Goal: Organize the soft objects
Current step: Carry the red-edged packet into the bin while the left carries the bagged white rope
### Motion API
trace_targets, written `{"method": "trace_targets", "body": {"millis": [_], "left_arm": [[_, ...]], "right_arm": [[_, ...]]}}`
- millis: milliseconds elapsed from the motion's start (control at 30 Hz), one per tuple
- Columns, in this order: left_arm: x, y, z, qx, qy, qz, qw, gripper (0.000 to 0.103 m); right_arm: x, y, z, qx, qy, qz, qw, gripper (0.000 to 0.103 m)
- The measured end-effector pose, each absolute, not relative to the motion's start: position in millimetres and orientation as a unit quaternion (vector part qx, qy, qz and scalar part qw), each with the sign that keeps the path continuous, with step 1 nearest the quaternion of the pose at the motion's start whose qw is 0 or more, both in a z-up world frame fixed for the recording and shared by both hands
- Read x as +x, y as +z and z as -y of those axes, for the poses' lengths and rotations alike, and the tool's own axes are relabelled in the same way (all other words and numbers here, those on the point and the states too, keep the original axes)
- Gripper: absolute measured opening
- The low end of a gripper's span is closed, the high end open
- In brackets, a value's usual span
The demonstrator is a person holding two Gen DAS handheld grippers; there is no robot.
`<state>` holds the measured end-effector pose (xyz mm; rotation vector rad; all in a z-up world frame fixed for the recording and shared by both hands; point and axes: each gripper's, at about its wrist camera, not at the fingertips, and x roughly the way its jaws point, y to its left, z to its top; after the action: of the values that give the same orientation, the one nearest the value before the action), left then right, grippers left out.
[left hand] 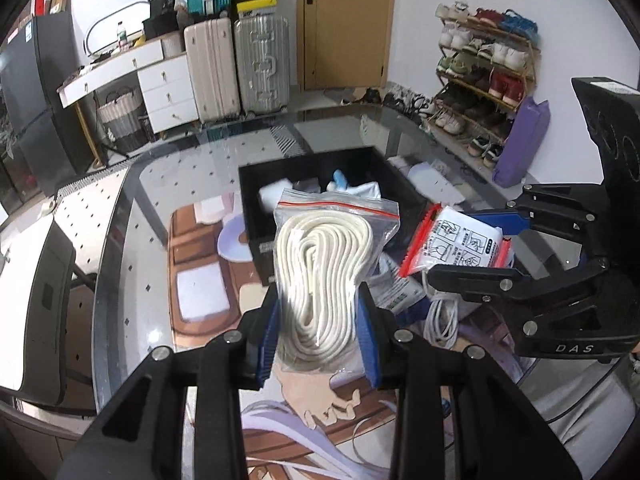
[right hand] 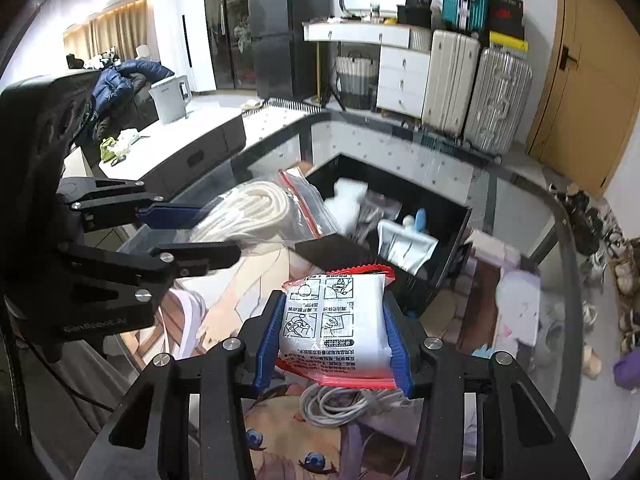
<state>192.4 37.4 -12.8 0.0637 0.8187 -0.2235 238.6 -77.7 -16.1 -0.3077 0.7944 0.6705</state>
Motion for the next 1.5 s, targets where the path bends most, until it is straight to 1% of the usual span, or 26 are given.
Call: {"method": "trace_targets", "body": {"millis": [400,800,1000,1167,1367,1500], "left_arm": [[199,7,-36,0.001,-0.102,-0.357,0.928,0.034],[221,22,-34,-0.018,-0.088,-0.315,0.945,0.034],[234,20,-36,-0.024,-0.077,-0.301,0.95,0.034],[251,7,-38,-0.012,-0.06,-0.3,0.952,0.034],[273,-11,-40,-0.018,-0.042,-0.324,0.945,0.034],[286,-22,-35,-0.014,-0.037,-0.337,0.941,0.034]], "right_arm": [[239,26,88,-0.098,0.296,-0.311,0.898,0.047],[260,44,88,-0.067,0.263,-0.278,0.922,0.047],[277,41,83,-0.066,0.25,-0.264,0.929,0.047],[297,27,78,-0.074,0.236,-0.262,0.933,0.047],[320,4,73,-0.092,0.23,-0.268,0.931,0.047],[335,-10,72,-0.083,0.23,-0.29,0.925,0.047]]}}
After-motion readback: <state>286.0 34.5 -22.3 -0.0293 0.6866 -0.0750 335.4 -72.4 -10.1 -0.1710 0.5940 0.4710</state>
